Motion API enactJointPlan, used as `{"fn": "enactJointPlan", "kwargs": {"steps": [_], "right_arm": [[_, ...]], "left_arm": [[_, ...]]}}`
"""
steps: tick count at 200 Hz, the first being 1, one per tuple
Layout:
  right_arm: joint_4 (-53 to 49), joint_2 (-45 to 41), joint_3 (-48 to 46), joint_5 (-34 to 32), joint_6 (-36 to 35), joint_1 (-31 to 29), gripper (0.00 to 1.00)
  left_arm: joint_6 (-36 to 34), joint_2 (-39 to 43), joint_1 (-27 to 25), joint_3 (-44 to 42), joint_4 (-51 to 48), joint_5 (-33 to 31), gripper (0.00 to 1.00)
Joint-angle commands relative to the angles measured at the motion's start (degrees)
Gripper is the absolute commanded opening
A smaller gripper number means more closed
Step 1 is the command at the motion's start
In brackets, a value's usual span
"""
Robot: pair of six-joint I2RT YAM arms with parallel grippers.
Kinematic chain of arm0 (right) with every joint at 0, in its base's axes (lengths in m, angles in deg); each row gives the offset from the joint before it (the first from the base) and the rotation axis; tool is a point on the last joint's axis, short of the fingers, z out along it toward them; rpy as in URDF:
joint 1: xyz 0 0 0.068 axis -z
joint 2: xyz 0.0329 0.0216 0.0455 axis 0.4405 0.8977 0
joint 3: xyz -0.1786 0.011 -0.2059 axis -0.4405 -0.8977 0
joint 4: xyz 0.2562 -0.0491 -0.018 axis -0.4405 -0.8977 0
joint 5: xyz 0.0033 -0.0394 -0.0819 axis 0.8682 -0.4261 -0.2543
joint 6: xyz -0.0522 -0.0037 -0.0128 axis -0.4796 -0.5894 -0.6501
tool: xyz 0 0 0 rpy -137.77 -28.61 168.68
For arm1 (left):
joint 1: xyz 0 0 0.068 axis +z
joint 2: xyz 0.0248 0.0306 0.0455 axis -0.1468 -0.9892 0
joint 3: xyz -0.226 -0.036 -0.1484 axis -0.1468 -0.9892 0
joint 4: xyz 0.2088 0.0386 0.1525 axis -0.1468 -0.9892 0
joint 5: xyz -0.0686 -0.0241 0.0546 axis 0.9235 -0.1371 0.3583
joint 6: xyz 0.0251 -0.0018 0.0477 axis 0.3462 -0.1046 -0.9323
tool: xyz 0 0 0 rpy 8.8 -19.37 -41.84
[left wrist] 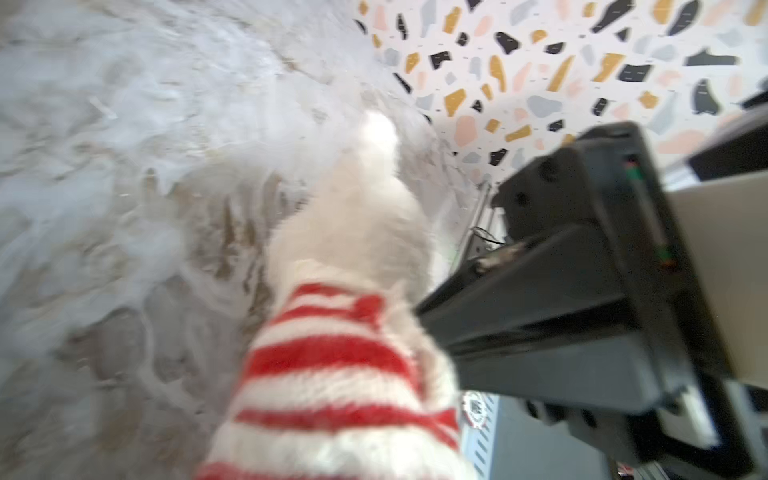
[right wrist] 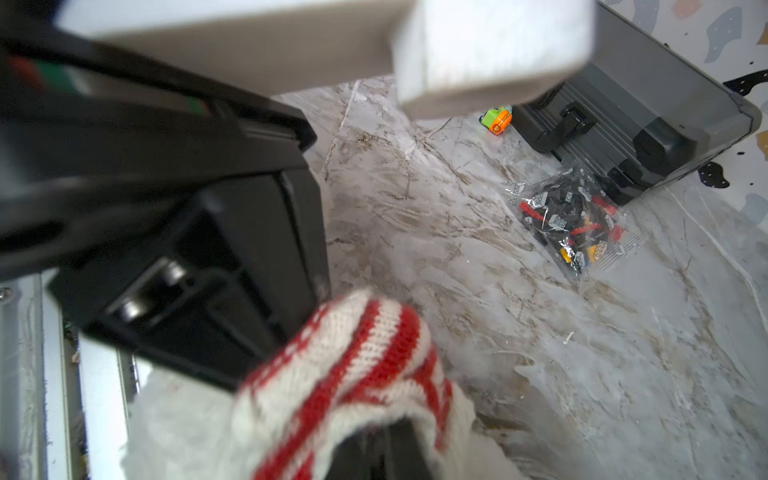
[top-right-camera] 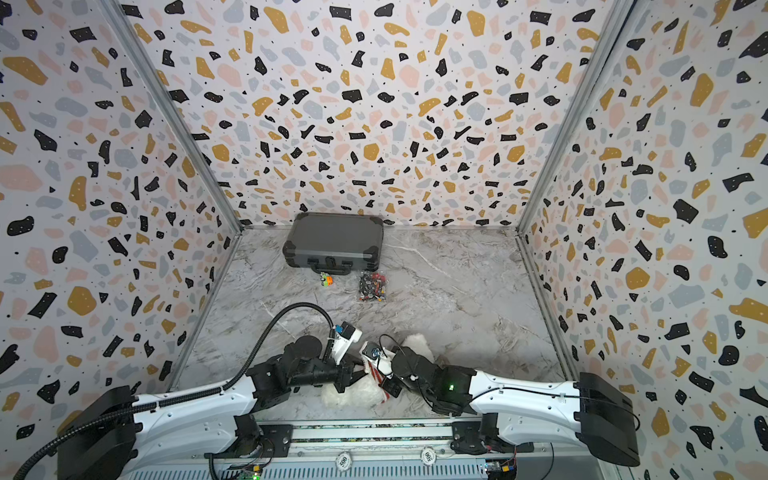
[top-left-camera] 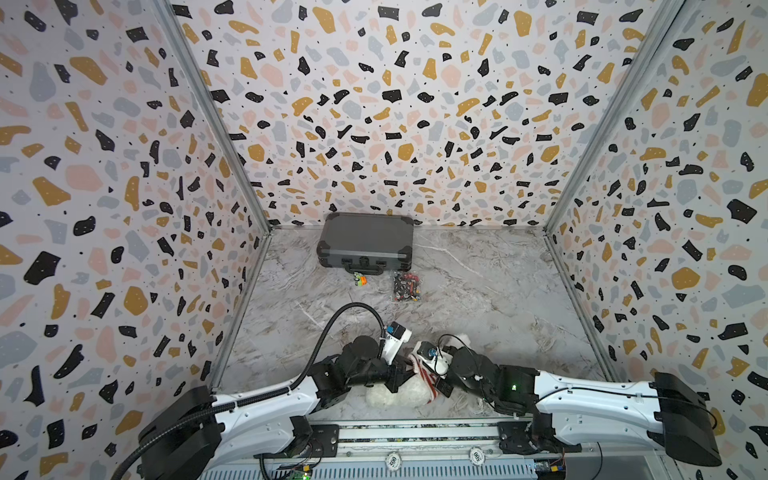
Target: Dress the teddy bear
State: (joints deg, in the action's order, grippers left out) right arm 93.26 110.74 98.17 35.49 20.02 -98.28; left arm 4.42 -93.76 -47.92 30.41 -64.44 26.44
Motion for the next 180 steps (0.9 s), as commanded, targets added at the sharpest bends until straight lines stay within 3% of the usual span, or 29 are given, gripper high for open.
{"fn": "enactJointPlan", "kwargs": {"steps": [1,23,60,87,108,133,180], "right_arm": [[5.04,-2.52,-0.29,-1.59,-1.11,-0.90,0.00],[4.73,-6.25,-1.84,-3.57,-1.67,-0.90,0.00],[5.81,-11.85,-4.27,-3.81,-2.36,-0.81,0.00],[5.66,-12.95,-4.98,-4.77,-1.20,0.39,0.00],[5.04,-11.73,-4.25,-6.13,-0.52,0.67,0.00],[5.71,-10.42,-3.89,-7.44,-0.24,0.67,0.00],[6.09,-9.48,-3.48,-7.51,-0.69,0.73,0.00]], "left_arm": [[-0.37,2.37,-1.15,1.54,6.16,3.54,0.00],[-0.76,5.19,-0.34,2.00,-0.25,-2.32,0.04],[1.04,10.59,2.12,0.34,-4.78,-6.96,0.08],[2.20,13.82,2.52,-0.69,-5.77,-8.16,0.37],[4.52,15.16,2.57,-0.14,-3.97,-8.17,0.47],[6.73,13.11,2.46,1.90,-4.11,-9.73,0.47],[7.32,8.94,1.08,4.69,-4.89,-12.31,0.29]]}}
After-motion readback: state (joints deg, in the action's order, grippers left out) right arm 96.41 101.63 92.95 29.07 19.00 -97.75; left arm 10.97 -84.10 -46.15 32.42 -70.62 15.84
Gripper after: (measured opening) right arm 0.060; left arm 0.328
